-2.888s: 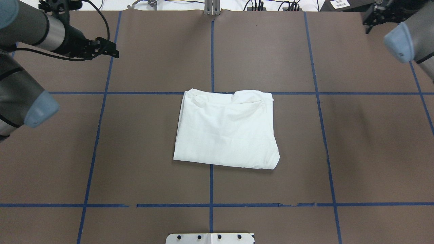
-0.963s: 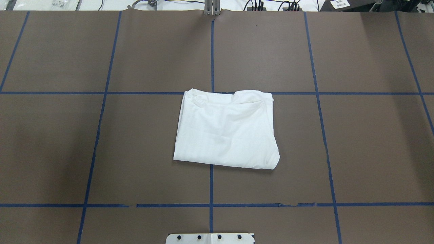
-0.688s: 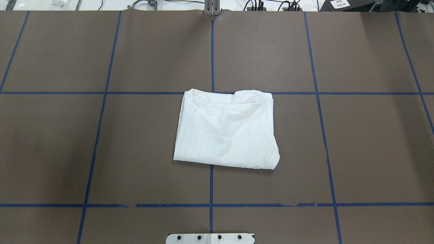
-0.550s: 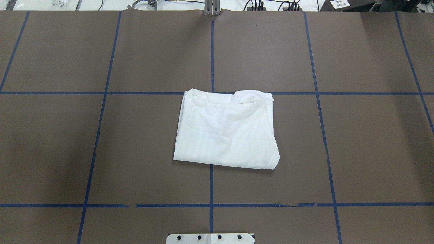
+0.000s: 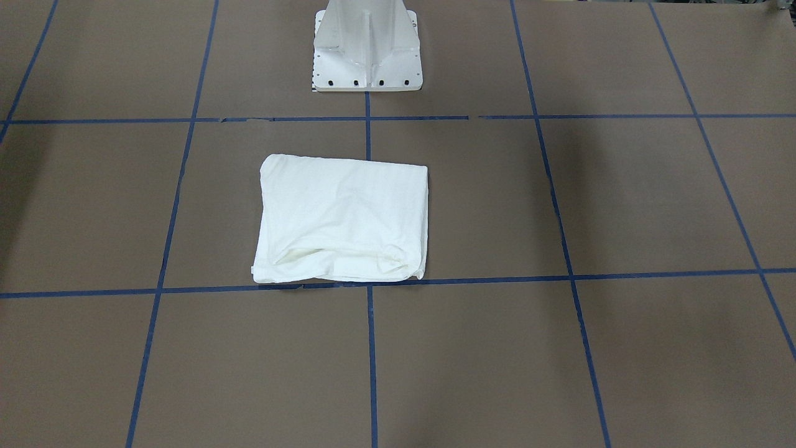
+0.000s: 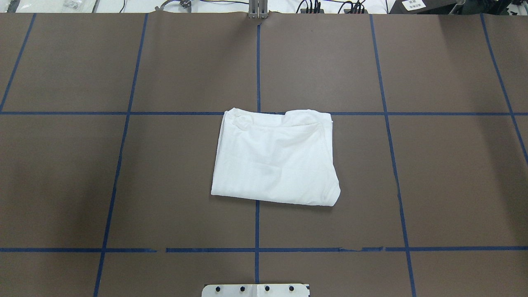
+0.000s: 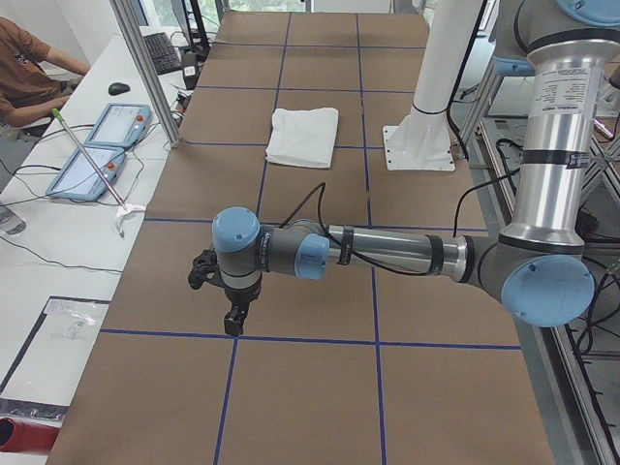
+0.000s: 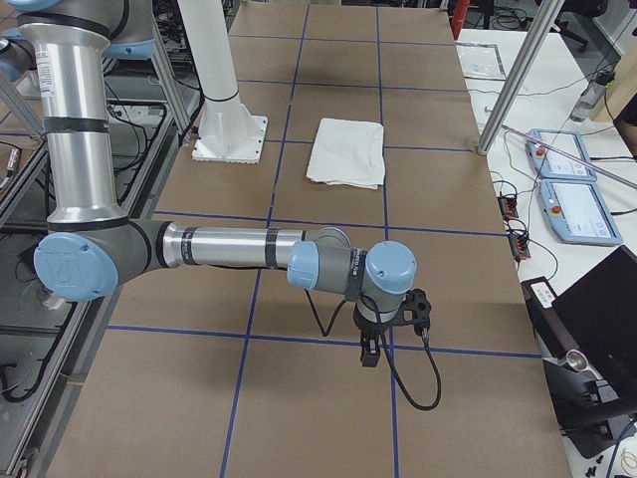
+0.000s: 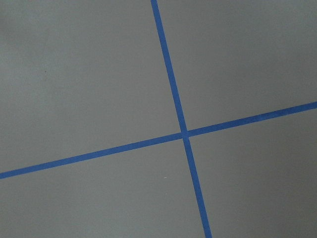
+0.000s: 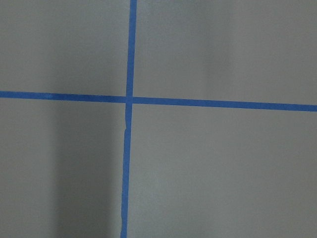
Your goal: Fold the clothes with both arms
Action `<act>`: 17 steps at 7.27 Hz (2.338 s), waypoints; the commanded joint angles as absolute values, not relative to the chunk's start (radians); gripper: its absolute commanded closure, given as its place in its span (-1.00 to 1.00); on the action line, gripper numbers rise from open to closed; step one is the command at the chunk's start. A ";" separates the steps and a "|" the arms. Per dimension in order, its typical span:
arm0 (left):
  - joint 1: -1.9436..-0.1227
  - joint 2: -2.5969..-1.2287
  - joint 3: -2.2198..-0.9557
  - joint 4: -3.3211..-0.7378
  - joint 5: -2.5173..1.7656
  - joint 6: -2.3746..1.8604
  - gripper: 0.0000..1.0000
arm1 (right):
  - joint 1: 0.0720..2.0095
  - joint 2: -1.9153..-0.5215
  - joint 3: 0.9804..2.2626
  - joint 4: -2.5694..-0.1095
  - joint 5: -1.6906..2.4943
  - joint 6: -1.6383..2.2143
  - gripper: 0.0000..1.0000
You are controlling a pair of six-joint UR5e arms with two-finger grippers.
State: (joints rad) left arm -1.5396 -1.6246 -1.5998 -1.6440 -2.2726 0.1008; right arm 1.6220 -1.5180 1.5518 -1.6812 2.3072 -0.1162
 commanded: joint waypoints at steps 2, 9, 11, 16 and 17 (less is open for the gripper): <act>-1.539 -1.628 -1.598 -1.646 -2.273 0.101 -1.00 | 1.554 -1.531 1.545 -1.513 2.301 0.078 -1.00; -1.540 -1.623 -1.583 -1.641 -2.317 0.046 -1.00 | 1.554 -1.531 1.548 -1.512 2.316 0.094 -1.00; -1.540 -1.618 -1.583 -1.643 -2.344 -0.038 -1.00 | 1.554 -1.529 1.548 -1.513 2.315 0.094 -1.00; -1.540 -1.615 -1.586 -1.649 -2.339 -0.080 -1.00 | 1.554 -1.529 1.549 -1.514 2.315 0.094 -1.00; -1.540 -1.615 -1.583 -1.649 -2.339 -0.080 -1.00 | 1.554 -1.528 1.548 -1.514 2.316 0.094 -1.00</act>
